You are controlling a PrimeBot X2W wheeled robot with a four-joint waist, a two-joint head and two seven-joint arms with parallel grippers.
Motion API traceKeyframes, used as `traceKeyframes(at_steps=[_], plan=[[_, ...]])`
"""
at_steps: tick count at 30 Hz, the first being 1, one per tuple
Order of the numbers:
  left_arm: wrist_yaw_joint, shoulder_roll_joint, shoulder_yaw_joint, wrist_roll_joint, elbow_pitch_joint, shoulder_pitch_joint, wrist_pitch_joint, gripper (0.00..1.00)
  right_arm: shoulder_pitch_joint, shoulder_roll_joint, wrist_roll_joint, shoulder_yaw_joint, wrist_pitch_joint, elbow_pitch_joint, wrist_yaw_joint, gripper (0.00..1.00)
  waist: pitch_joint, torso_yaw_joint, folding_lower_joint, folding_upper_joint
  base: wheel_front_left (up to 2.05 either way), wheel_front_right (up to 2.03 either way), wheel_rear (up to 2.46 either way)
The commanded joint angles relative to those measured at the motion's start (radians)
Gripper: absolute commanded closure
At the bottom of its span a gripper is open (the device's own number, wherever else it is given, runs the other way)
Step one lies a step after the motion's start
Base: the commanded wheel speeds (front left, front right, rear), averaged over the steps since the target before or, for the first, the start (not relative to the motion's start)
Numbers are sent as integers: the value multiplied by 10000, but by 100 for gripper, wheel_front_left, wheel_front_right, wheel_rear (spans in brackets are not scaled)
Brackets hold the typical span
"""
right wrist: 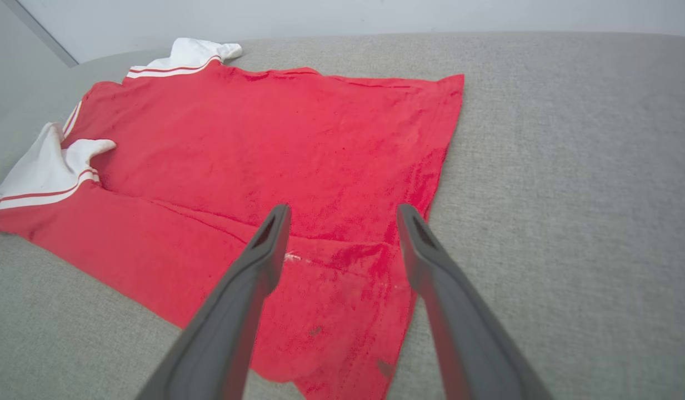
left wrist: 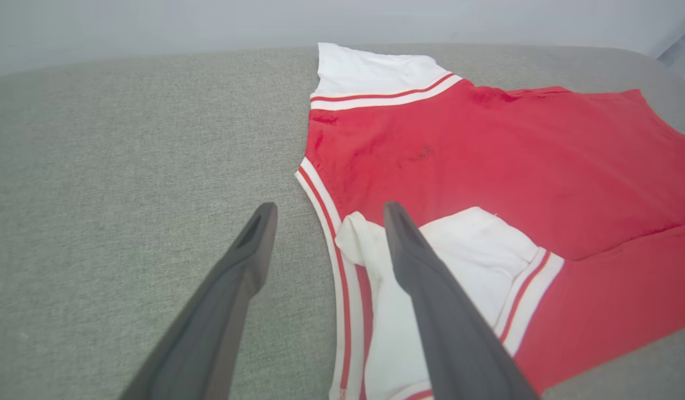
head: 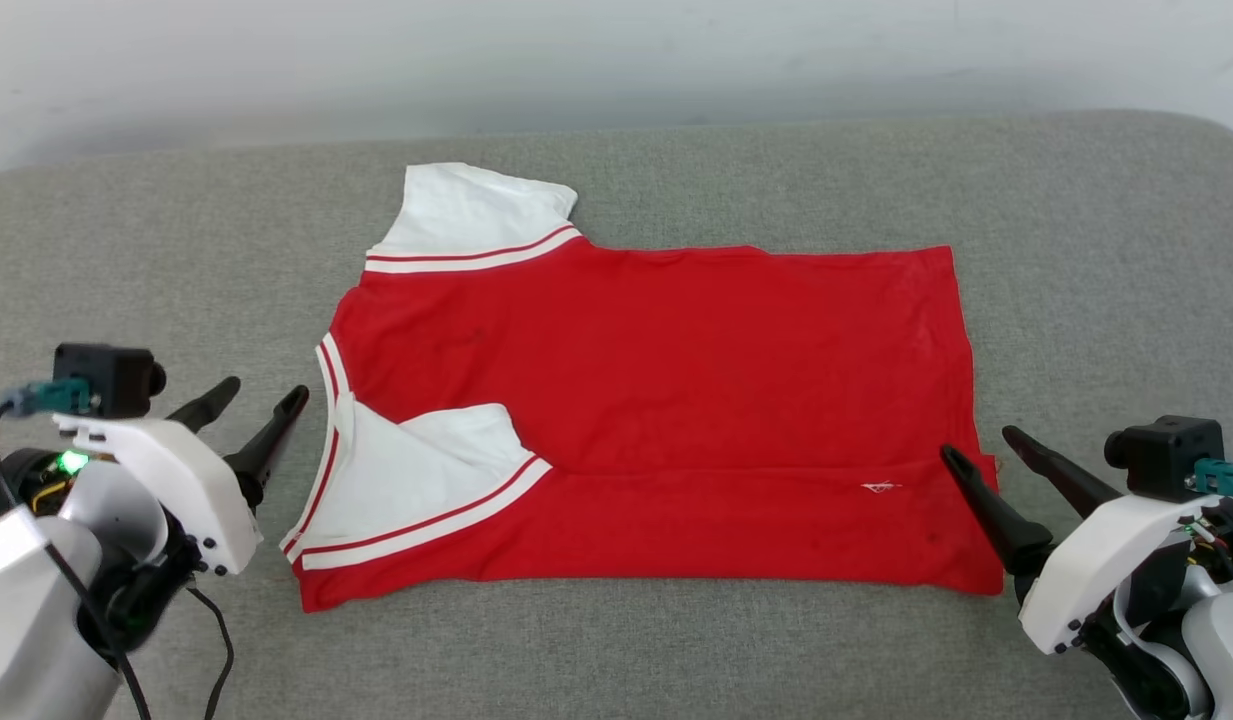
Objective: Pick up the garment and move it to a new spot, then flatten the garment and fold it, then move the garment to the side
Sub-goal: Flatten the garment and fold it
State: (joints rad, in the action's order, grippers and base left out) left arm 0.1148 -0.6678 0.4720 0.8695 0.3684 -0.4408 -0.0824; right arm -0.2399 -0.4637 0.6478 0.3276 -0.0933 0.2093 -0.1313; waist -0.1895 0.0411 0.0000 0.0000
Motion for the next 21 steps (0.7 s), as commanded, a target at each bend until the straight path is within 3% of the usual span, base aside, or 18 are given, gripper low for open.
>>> traceKeyframes(at_steps=[1,8,9,10,15,21], plan=[[6,-88,44,89,-139,-134,-275,0,111,107,-56,-79,-59,-100,11,0,79,-61,0,0,0,0,0],[49,-962,619,727,-1242,-608,-3280,0,392,399,-446,-372,-453,-494,10,0,227,-96,0,0,0,0,0],[7,-1213,896,983,-1577,-752,-4489,0,419,456,-529,-453,-549,-610,10,0,233,-59,0,0,0,0,0],[14,-1265,993,1019,-1684,-785,-4817,0,430,473,-552,-472,-587,-642,10,0,228,-41,0,0,0,0,0],[33,-1421,1575,1051,-1773,-792,-6068,0,360,544,-666,-513,-717,-762,10,0,158,88,0,0,0,0,0],[51,-1354,2063,901,-1327,-698,-6602,0,258,581,-721,-523,-784,-832,10,0,-20,279,0,0,0,0,0]])
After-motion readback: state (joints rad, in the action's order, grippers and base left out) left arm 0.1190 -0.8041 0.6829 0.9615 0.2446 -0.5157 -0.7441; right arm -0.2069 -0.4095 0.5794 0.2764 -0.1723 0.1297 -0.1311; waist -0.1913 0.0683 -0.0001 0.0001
